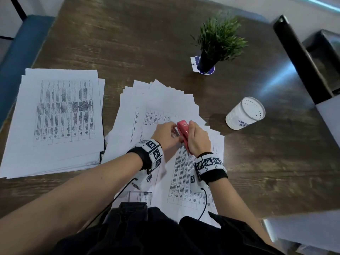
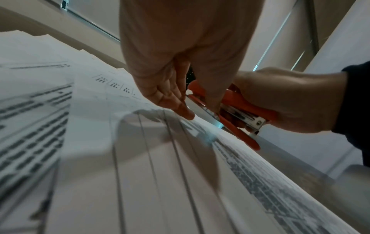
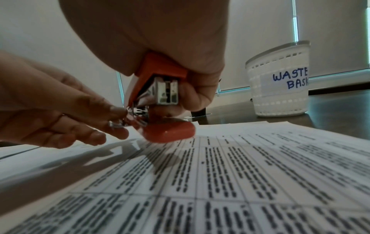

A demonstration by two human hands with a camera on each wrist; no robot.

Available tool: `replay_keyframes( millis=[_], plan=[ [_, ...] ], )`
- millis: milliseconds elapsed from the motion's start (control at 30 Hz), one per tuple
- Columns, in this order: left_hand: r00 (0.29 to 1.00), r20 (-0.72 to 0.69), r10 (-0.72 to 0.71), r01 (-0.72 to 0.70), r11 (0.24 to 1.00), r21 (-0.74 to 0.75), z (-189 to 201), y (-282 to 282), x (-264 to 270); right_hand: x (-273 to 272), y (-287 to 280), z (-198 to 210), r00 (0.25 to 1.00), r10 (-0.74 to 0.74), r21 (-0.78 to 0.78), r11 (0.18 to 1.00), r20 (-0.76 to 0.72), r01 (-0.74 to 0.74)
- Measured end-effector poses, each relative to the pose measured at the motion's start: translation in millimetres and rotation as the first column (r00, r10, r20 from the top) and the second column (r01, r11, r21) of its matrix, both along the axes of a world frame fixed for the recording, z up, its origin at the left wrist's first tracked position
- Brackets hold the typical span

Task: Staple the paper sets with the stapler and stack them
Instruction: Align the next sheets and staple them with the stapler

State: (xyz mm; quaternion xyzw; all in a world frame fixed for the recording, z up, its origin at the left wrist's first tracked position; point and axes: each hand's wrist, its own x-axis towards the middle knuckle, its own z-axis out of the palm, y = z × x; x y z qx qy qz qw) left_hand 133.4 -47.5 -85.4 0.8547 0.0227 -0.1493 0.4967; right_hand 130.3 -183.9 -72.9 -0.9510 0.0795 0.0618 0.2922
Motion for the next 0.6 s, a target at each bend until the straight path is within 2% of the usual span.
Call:
replay_keyframes(
  millis=[300, 433, 600],
  plan=[
    [0.993, -0.114, -0.04, 0.054, 0.99, 0.127, 5, 3, 4, -13, 1, -9, 0.999, 0.01, 0.045, 0.999, 0.032, -0.011],
    [0.992, -0.084, -0.096, 0.11, 0.975, 0.19, 4, -1, 0, -16, 5, -16, 0.998, -0.049, 0.095, 0.994, 0.045, 0.045],
    [0.988, -0.11, -0.112, 0.127, 0.982, 0.143, 6, 6, 2, -19, -2, -16, 0.998, -0.059, 0.135, 0.989, 0.004, 0.058]
  ],
)
